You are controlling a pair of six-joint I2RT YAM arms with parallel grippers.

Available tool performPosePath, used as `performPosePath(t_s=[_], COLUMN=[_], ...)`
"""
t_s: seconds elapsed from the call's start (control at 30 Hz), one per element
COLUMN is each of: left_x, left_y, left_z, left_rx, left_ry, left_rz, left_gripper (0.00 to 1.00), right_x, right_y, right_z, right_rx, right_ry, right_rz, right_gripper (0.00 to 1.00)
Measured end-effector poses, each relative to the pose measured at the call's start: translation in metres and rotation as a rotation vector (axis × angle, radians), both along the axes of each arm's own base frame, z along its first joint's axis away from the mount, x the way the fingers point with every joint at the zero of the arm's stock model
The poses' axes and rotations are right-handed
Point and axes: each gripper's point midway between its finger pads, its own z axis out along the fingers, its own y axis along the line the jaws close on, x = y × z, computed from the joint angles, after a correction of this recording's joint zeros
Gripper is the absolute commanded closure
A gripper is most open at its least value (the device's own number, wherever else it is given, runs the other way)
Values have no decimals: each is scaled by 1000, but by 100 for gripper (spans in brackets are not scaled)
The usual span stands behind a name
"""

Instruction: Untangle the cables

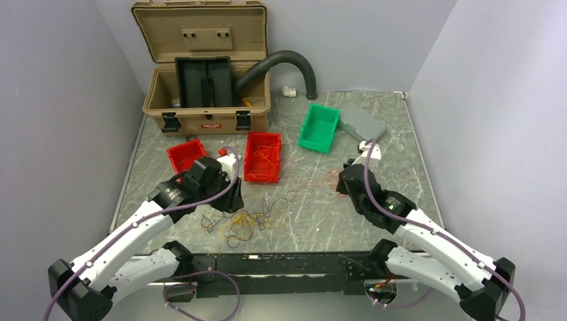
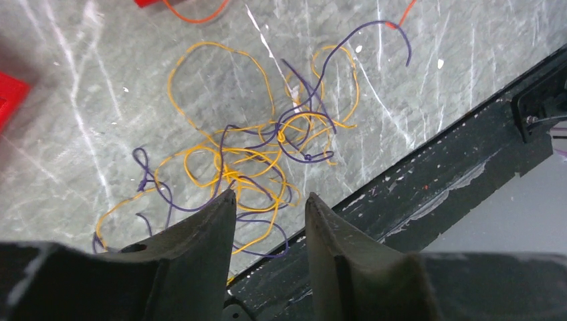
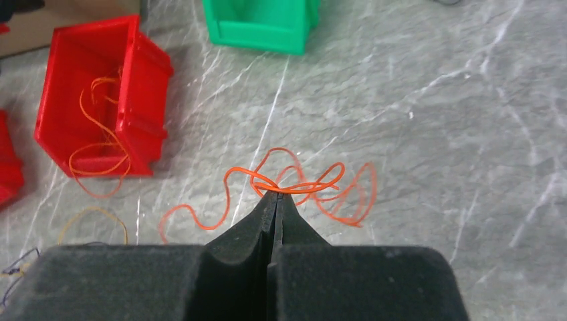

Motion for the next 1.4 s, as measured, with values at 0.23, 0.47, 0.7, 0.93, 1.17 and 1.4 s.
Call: performPosePath(t_s=[0.23,0.47,0.7,0.93,1.17,1.4], left_x=[-3,-7,-5,-1,3,6], left_y=[-16,-35,-38,-39,-38,-30], left_z=[-28,-46,-60,-66,-63,-34], left_rx=[-22,20,83,105,102,42], left_ry=[73,77,76,74,60,-30], left_rz=[-55,-122,-127,-116,-86,-51], left_gripper=[15,6,5,5,2,1], right_x=[0,-6,-5,0,6,16], right_y=[-9,2,7,20,31,61], right_z=[1,-48,-82,-123,-153,-149], right_rx=[-18,-12,21,-43,-116,-147], right_ry=[79,289,391,503,562,511], right_rz=[-17,77,123,188,228,331], right_gripper=[46,0,0,0,0,2])
